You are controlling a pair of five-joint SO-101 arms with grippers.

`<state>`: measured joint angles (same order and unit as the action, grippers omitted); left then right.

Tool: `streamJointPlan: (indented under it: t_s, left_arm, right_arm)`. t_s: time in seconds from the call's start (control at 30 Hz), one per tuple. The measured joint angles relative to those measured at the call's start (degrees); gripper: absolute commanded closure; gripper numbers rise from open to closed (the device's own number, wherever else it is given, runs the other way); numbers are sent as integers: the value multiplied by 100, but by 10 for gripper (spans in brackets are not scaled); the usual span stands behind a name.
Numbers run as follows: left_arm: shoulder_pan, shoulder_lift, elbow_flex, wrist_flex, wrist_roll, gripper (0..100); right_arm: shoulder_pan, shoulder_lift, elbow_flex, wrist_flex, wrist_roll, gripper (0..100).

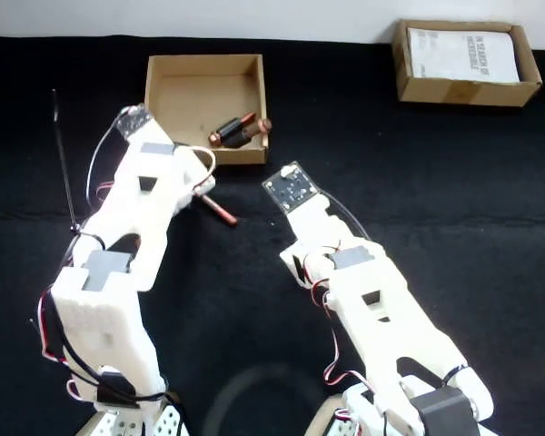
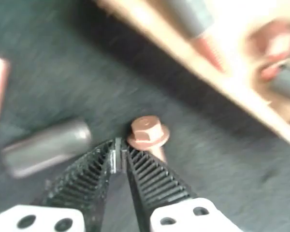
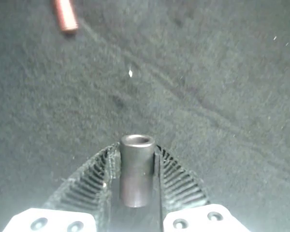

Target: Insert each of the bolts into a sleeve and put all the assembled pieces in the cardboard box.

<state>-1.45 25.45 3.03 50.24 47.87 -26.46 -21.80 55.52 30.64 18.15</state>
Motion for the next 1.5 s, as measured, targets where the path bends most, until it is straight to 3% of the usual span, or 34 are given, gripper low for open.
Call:
streamJointPlan:
  t_s: [0.2, 0.43, 0.6, 0.7, 0.83, 1.13, 1.5]
  left_arm:
    - [114, 0, -580, 308, 9, 992]
    - [677, 0, -1705, 2321, -9, 983]
    - [932, 0, -2207, 3209, 18, 854]
    - [932, 0, -2268, 3297, 141, 813]
    - [932, 0, -2268, 3297, 158, 832]
    - [334, 774, -2268, 2857, -26, 861]
    - [237, 1178, -2268, 2136, -79, 860]
  right_arm:
    - [-9, 387, 0, -18, 0, 991]
    - [-9, 387, 0, -105, 88, 991]
    - [-9, 387, 0, -105, 105, 991]
    - [-9, 387, 0, -105, 105, 991]
    - [-9, 387, 0, -105, 105, 991]
    - [-9, 387, 0, -105, 105, 991]
    - [-9, 387, 0, -105, 105, 991]
